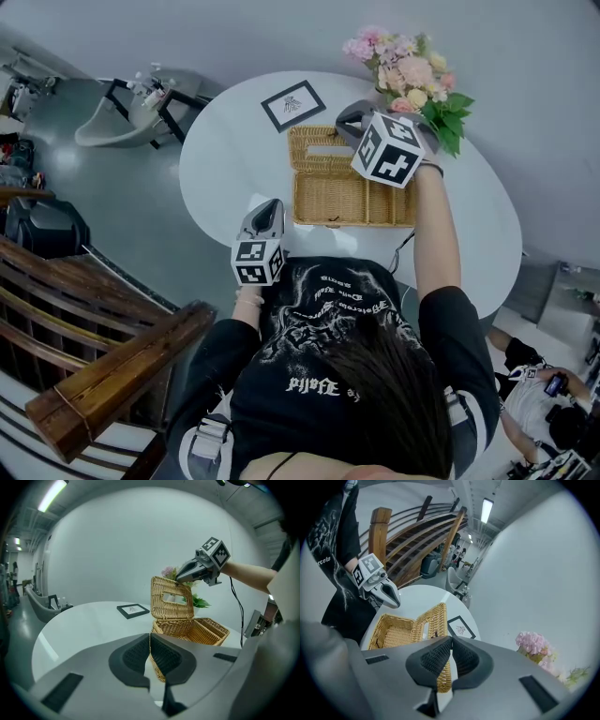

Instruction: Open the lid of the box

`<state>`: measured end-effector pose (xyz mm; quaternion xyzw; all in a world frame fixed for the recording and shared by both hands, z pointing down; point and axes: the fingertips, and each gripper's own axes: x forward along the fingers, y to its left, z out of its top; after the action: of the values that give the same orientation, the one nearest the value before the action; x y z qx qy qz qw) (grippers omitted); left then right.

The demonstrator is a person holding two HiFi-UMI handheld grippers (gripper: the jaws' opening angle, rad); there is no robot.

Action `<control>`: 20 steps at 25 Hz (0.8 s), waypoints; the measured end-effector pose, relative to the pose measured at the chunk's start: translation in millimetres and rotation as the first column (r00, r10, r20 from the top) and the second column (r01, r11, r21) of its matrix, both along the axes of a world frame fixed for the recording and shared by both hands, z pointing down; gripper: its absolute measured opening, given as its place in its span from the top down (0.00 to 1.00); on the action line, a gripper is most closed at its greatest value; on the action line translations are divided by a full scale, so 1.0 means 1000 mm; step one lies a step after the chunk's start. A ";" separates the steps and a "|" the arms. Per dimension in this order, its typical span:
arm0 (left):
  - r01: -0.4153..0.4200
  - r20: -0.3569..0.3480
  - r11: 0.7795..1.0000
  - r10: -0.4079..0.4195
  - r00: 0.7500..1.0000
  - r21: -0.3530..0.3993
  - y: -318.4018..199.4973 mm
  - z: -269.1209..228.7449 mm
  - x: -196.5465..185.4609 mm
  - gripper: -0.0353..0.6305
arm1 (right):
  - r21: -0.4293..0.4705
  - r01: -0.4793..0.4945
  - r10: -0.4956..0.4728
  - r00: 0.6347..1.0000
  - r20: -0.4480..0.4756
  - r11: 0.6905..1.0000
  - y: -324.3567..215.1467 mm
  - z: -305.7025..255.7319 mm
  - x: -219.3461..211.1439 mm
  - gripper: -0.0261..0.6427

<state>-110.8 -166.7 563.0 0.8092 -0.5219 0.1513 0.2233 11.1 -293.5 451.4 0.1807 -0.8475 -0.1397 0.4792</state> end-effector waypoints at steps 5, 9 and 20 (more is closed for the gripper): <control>0.003 0.004 1.000 -0.003 1.000 -0.002 0.000 0.001 -0.001 0.91 | 0.030 -0.022 0.022 1.000 -0.009 0.999 -0.008 0.005 0.000 0.91; 0.008 0.005 1.000 -0.008 1.000 -0.007 -0.001 0.003 -0.001 0.91 | 0.062 -0.053 0.054 0.999 -0.008 0.997 -0.016 0.011 0.002 0.91; 0.029 0.026 1.000 -0.029 0.999 -0.004 -0.001 0.004 -0.004 0.91 | 0.047 -0.129 0.126 0.990 0.062 0.991 -0.028 0.021 0.004 0.91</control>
<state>-114.8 -167.6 567.2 0.7992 -0.5360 0.1594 0.2204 15.3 -321.9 472.6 0.2507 -0.8442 -0.1248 0.4571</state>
